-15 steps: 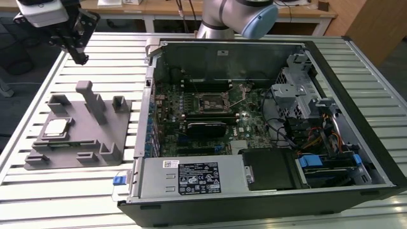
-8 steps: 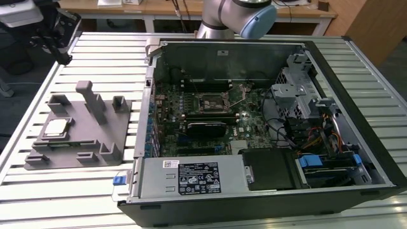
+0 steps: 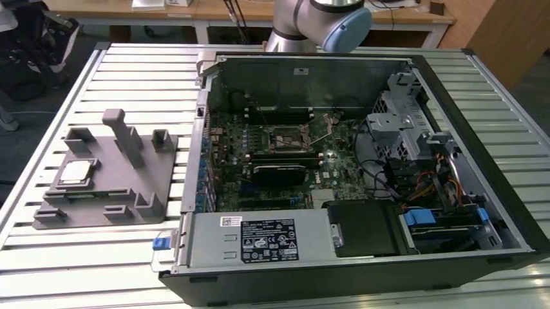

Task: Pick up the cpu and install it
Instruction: 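Reach for the cpu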

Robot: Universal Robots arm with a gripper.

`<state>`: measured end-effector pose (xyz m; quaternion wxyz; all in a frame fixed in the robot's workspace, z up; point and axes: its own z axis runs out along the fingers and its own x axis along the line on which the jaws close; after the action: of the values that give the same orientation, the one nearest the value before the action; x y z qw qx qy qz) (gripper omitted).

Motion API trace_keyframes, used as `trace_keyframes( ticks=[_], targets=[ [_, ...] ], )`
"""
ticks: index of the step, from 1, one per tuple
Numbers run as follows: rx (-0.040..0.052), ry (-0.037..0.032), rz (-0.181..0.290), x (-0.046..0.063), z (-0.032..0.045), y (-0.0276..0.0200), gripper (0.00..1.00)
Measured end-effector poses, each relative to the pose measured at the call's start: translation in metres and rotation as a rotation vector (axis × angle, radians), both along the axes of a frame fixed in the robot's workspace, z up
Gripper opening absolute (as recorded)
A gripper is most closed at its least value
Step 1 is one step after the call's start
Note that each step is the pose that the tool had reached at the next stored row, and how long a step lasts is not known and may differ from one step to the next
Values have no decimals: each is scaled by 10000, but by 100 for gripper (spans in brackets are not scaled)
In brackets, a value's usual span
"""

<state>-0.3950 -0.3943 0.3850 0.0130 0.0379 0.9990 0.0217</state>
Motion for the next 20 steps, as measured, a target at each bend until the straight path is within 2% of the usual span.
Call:
trace_keyframes(
  ticks=[11,16,20],
  targets=[
    [-1,3,1,-475,-15,0,11],
    [0,1,1,-664,-24,1,11],
    [0,2,1,-767,-29,2,11]
  ],
)
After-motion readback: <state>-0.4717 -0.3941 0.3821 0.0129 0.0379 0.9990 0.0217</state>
